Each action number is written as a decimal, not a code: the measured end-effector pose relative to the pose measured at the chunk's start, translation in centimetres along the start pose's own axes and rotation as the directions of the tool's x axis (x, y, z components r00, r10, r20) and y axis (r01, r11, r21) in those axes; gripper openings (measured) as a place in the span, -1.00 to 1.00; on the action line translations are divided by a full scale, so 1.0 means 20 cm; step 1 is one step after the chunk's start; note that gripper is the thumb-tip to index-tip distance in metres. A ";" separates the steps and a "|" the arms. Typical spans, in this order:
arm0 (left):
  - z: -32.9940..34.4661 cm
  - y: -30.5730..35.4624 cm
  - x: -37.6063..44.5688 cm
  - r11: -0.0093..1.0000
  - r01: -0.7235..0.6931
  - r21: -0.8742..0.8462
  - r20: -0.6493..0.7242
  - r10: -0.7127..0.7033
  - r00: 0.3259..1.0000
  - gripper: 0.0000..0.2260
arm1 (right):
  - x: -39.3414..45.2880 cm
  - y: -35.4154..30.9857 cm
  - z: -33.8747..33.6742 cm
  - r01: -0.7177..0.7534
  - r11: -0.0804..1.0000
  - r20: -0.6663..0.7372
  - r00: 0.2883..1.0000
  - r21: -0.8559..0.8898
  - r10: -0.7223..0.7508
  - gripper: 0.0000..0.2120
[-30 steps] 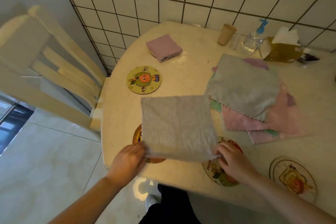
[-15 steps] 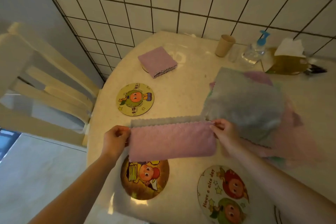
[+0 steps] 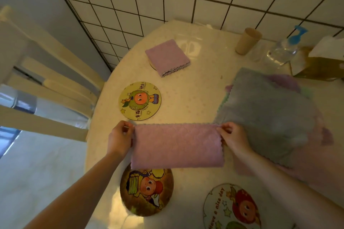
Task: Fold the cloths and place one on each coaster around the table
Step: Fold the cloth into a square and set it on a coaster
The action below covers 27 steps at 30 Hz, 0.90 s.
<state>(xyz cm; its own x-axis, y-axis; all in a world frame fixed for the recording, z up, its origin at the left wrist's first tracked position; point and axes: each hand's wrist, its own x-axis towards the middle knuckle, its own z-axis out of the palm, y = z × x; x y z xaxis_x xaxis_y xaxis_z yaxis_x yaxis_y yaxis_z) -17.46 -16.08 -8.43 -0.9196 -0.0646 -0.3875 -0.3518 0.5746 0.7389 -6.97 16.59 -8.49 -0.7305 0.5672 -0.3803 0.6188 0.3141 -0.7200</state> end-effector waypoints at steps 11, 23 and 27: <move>0.03 0.01 -0.03 0.976 -0.097 0.197 -0.111 0.120 0.987 -0.88 | -0.05 -0.05 0.00 0.042 0.995 -0.088 0.995 -0.089 -0.050 -0.92; 0.13 -0.30 -0.46 0.130 -0.863 0.487 0.685 0.556 0.471 -0.48 | -0.53 0.23 0.10 0.773 0.190 0.584 0.593 -0.605 -0.555 -0.23; 0.01 -0.38 -0.43 0.133 -0.849 0.511 0.678 0.544 0.494 -0.48 | -0.51 0.29 0.02 0.749 0.187 0.602 0.633 -0.636 -0.487 -0.13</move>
<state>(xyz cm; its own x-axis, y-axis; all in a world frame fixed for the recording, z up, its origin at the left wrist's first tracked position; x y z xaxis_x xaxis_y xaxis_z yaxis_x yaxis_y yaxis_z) -6.86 -19.73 -10.84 -0.5271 0.8340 -0.1632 0.8232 0.5488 0.1457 3.95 12.34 -9.10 -0.9375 -0.2524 -0.2394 -0.2476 0.9676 -0.0502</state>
